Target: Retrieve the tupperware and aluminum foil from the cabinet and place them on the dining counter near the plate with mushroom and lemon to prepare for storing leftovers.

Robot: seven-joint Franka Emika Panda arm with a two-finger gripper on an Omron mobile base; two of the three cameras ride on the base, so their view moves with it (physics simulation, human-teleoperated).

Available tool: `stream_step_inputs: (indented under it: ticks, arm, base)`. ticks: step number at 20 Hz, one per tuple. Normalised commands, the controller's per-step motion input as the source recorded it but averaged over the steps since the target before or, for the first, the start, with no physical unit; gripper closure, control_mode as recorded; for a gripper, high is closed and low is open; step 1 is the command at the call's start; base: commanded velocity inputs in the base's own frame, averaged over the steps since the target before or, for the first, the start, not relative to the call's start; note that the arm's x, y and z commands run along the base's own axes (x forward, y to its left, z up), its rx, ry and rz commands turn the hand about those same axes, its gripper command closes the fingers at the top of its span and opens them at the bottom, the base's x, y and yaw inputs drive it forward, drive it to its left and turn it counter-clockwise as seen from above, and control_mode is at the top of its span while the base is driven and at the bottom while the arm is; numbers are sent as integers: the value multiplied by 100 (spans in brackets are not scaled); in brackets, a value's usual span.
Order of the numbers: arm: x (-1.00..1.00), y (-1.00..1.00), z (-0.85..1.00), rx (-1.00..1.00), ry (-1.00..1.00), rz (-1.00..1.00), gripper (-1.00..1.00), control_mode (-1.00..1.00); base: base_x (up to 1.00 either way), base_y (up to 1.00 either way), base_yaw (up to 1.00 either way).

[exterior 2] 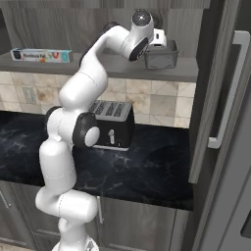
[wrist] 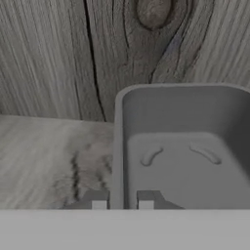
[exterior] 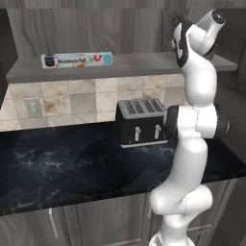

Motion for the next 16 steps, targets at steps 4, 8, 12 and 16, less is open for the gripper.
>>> stream_step_inputs:
  ticks: [4,8,12,16]
  arm:
    - [-1,-1,-36,0,-11,0,100,-100]
    - [-22,1,-10,0,-7,0,100,-100]
    - [-41,10,2,0,2,0,100,-100]
    - [-57,29,14,0,18,3,100,-100]
  base:
    - [0,0,0]
    - [0,0,0]
    - [0,0,0]
    - [0,0,0]
